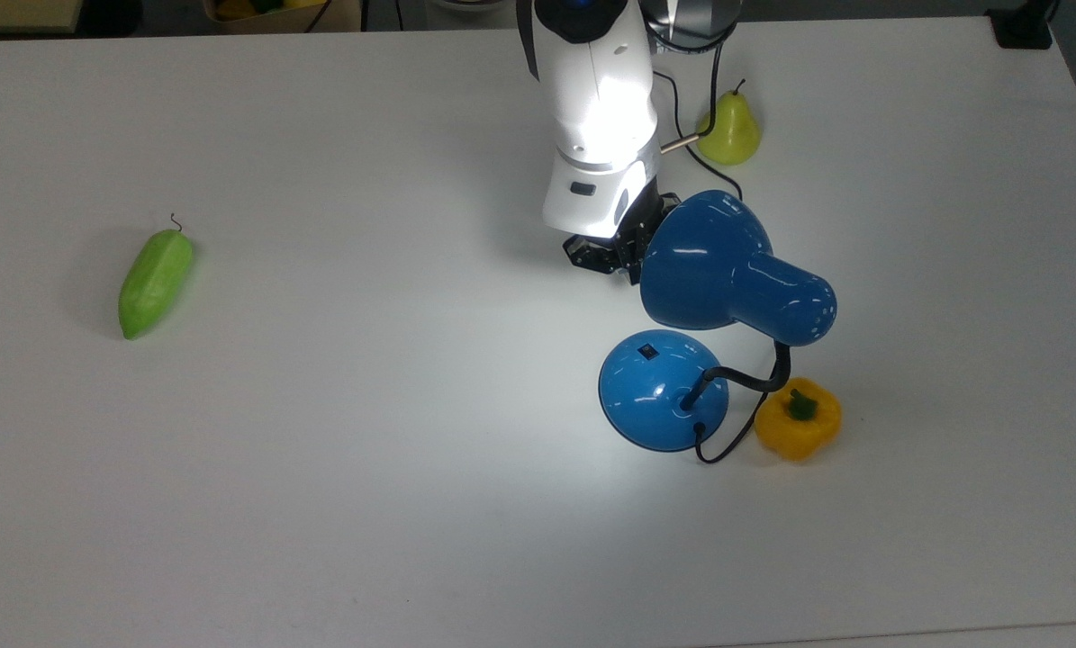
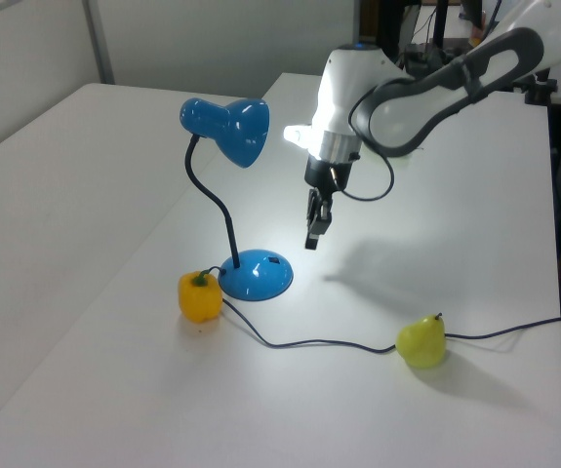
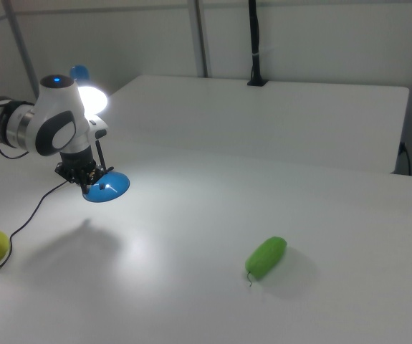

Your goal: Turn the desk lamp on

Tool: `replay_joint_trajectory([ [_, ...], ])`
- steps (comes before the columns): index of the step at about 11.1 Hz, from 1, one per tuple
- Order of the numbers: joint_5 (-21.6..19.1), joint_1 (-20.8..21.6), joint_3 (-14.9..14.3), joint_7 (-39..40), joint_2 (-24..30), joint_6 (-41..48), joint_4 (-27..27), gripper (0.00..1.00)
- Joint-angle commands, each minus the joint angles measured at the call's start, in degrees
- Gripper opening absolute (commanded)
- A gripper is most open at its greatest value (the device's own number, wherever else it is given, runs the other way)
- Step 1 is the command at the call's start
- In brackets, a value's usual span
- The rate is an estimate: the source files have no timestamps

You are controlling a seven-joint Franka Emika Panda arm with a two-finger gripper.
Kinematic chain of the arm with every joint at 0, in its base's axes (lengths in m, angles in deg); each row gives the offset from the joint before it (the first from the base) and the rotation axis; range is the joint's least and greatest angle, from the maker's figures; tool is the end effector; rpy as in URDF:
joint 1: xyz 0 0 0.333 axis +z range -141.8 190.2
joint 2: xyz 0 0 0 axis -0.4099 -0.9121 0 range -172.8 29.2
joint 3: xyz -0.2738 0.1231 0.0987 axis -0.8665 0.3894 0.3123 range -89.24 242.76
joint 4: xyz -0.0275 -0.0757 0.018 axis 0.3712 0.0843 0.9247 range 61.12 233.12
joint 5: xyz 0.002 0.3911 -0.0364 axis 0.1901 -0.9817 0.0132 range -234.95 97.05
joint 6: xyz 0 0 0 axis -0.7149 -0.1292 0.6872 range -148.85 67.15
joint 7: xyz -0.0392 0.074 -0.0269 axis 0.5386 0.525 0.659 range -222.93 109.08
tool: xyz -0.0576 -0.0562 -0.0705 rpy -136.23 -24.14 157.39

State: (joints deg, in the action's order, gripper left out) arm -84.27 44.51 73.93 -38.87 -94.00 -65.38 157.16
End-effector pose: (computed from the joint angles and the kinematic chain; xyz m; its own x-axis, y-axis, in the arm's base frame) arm 0.6354 0.2096 0.3688 0.8827 0.4244 0.2018 0.4561 -0.8771 -0.1504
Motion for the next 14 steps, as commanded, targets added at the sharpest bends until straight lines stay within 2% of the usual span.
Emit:
replay_joint_trajectory([
  [1,0.11,0.44,-3.75,-6.59,7.59,13.97,1.91,0.08],
  [2,1.25,0.61,-5.51,-9.84,10.57,18.02,1.82,0.37],
  [3,3.78,0.61,-6.39,-12.23,13.56,22.94,1.65,0.57],
  [4,6.68,0.53,-7.01,-13.99,15.76,27.34,0.78,0.89],
  [5,8.54,0.35,-7.19,-17.23,16.22,31.73,-1.32,1.0],
  [7,14.24,-0.96,-7.02,-24.96,16.23,39.82,-6.24,1.0],
  [8,15.4,-1.14,-7.1,-25.78,16.31,41.34,-7.48,1.0],
  [10,15.5,-2.54,-7.19,-25.87,18.85,43.81,-7.93,1.0],
  [13,14.45,-6.93,-7.37,-27.28,21.58,43.55,-9.07,1.0],
  [14,14.01,-9.82,-6.59,-27.19,22.63,43.12,-9.08,1.0],
])
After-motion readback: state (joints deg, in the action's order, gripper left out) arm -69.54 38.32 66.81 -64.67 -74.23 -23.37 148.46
